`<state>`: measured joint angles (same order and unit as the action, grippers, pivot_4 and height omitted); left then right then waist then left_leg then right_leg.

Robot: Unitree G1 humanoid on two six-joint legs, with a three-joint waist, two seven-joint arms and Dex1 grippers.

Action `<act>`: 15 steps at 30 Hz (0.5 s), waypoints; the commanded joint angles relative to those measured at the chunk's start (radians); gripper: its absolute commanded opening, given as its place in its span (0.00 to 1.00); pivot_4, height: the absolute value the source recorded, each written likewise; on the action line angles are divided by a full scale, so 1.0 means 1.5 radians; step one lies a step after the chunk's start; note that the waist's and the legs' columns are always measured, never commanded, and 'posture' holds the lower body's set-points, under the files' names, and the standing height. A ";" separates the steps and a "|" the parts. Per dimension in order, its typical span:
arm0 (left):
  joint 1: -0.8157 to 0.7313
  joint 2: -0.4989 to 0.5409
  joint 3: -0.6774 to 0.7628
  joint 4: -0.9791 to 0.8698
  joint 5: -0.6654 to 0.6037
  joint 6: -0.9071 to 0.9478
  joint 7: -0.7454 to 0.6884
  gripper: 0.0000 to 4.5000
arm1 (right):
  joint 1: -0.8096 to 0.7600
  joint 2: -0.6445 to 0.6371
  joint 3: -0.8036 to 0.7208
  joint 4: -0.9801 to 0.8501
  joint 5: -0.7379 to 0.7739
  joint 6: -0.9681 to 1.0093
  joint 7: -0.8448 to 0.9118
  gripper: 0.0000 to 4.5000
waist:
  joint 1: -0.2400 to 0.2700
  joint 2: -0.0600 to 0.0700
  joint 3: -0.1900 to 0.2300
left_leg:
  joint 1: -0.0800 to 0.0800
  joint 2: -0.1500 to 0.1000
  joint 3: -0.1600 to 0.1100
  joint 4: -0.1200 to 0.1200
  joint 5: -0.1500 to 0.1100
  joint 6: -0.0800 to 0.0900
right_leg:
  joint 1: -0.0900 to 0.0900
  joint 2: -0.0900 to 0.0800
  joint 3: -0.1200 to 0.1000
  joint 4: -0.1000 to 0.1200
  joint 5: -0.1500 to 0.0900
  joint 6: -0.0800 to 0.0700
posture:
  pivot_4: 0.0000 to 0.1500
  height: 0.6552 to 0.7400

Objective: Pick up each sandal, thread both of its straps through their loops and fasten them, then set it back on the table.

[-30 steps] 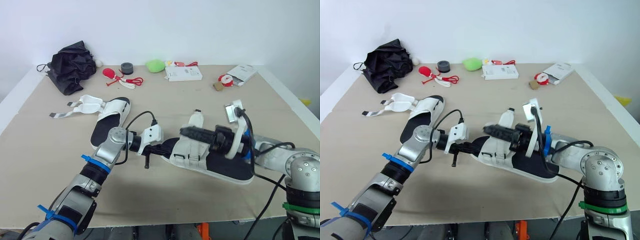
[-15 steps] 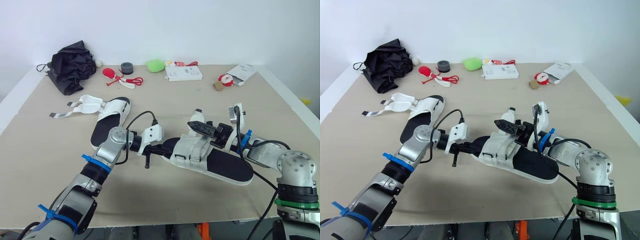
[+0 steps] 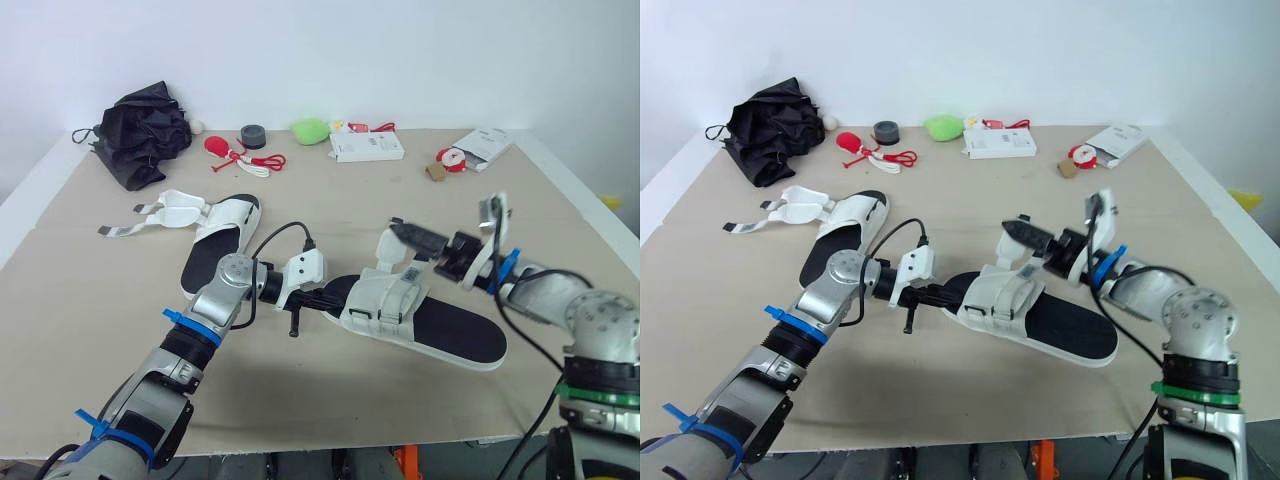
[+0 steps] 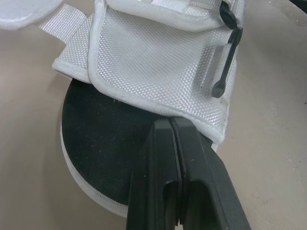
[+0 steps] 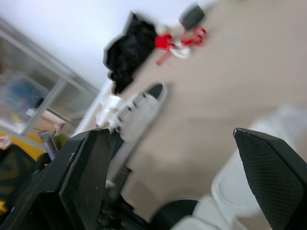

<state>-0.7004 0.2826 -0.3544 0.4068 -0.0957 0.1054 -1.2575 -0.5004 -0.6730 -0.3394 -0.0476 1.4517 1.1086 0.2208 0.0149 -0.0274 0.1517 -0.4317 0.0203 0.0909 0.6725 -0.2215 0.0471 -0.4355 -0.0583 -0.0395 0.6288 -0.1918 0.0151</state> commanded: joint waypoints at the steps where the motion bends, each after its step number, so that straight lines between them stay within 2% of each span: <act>1: 0.020 -0.001 -0.034 0.017 0.026 0.011 -0.004 0.00 | 0.043 -0.052 -0.010 -0.109 0.134 0.080 0.075 0.98 | 0.000 0.000 0.000 | 0.000 0.000 0.000 0.000 0.000 0.000 | 0.000 0.000 0.000 0.000 0.000 0.000 | 1.00 1.00; 7: 0.018 -0.003 -0.032 0.023 0.027 0.009 -0.004 0.00 | 0.135 -0.059 0.072 -0.159 0.145 0.111 0.047 0.98 | 0.001 0.000 0.000 | 0.001 0.000 0.000 0.000 -0.001 0.001 | 0.001 -0.002 0.000 0.000 -0.001 -0.001 | 1.00 1.00; 10: 0.016 -0.002 -0.032 0.024 0.026 0.009 -0.003 0.00 | 0.138 -0.061 0.100 -0.158 0.150 0.103 0.027 0.98 | 0.000 0.000 0.000 | 0.001 0.000 0.000 0.001 -0.001 0.001 | 0.001 -0.002 0.000 -0.001 0.000 0.000 | 1.00 1.00; 15: 0.016 -0.001 -0.031 0.025 0.026 0.009 -0.002 0.00 | 0.119 -0.066 0.114 -0.104 0.086 0.090 0.002 0.98 | 0.000 0.000 0.000 | 0.001 0.000 0.000 0.001 -0.001 0.001 | 0.001 -0.002 0.000 -0.001 0.000 0.000 | 1.00 1.00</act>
<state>-0.7006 0.2800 -0.3544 0.4118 -0.0950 0.1055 -1.2537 -0.3209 -0.7566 -0.1620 -0.2269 1.6124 1.2529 0.2377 0.0153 -0.0279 0.1513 -0.4300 0.0206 0.0911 0.6735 -0.2231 0.0493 -0.4334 -0.0611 -0.0399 0.6277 -0.1923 0.0154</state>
